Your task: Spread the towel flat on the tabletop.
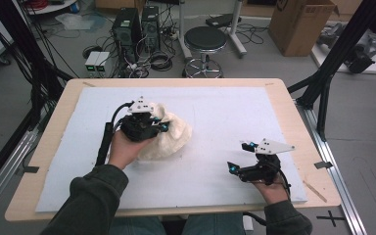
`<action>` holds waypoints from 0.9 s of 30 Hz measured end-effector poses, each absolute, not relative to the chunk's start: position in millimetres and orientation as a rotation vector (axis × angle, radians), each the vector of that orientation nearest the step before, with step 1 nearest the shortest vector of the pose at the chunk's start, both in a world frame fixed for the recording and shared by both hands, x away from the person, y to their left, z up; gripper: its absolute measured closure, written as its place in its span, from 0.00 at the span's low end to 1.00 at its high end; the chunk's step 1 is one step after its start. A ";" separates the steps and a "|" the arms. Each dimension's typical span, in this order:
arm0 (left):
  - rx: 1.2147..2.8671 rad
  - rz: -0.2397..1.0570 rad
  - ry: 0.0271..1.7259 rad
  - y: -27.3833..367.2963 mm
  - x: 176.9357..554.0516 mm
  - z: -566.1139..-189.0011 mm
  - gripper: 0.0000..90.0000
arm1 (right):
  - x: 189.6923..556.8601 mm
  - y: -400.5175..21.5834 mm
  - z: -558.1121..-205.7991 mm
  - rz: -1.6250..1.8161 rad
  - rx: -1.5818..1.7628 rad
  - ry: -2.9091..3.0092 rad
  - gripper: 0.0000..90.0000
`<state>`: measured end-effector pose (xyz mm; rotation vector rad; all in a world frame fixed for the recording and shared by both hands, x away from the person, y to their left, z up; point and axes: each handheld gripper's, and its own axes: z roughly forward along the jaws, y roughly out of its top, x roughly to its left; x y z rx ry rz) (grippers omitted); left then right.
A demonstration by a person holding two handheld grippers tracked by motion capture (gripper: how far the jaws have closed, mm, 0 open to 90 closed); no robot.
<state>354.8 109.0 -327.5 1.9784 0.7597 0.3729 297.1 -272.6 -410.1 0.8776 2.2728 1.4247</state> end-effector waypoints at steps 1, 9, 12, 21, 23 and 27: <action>1.980 0.367 0.746 105.2 354.2 -326.2 0.89 | 296.9 -273.0 -410.0 1.427 0.878 2.271 0.11; 1.986 0.336 0.663 82.7 351.3 -321.0 0.89 | 295.5 -278.7 -408.6 1.436 0.895 2.245 0.11; 2.012 0.320 0.643 76.2 351.5 -324.8 0.88 | 294.5 -280.8 -408.6 1.440 0.903 2.239 0.11; 2.105 0.280 0.719 71.8 377.1 -368.8 0.87 | 293.3 -281.2 -408.8 1.440 0.896 2.241 0.11; 2.117 0.282 0.750 72.4 382.5 -378.7 0.87 | 293.4 -281.2 -409.2 1.436 0.891 2.241 0.11; 2.131 0.293 0.811 75.3 396.3 -398.0 0.85 | 293.2 -280.6 -409.7 1.435 0.892 2.246 0.11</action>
